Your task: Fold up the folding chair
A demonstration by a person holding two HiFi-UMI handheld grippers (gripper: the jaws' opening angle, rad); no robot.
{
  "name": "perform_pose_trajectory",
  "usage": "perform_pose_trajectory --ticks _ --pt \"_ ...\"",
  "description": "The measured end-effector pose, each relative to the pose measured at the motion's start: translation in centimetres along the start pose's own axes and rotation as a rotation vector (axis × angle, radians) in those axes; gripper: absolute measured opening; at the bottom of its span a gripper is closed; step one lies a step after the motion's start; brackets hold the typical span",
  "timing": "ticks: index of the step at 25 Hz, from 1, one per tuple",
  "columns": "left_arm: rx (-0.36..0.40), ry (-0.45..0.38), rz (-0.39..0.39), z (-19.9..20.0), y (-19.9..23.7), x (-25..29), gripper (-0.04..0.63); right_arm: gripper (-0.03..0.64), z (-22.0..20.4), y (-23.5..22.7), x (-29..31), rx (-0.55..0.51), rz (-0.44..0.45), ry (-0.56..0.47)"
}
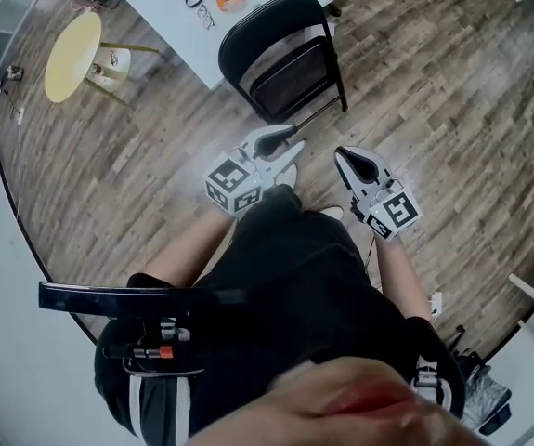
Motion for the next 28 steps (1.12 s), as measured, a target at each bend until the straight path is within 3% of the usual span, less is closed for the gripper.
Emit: perform_pose_trajectory --ticks 3,11,28 --pt "0.067 -0.029 -0.007 1.3 -1.8 -1.3 0.006 0.009 2.0 2.3 -0.6 -0.032 -0.004 -0.049" --pt "0.154 -0.096 -0.028 4.7 -2.9 -1.7 0.005 0.008 5.7 3.9 0.3 -0.11 0.009 -0.092" --pt "0.139 -0.108 -0.031 4.9 -3.2 -1.7 0.005 0.009 6.3 5.2 0.3 -0.139 0.034 -0.082"
Point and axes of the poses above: the fingertips, and each gripper's own axes: x forward along the fingers, y to its left, z out of its top, the point moved 5 cm from there along -x, backward along the fingers, and after that the axes turned 6 degrees about x, right-handed, at the moved point
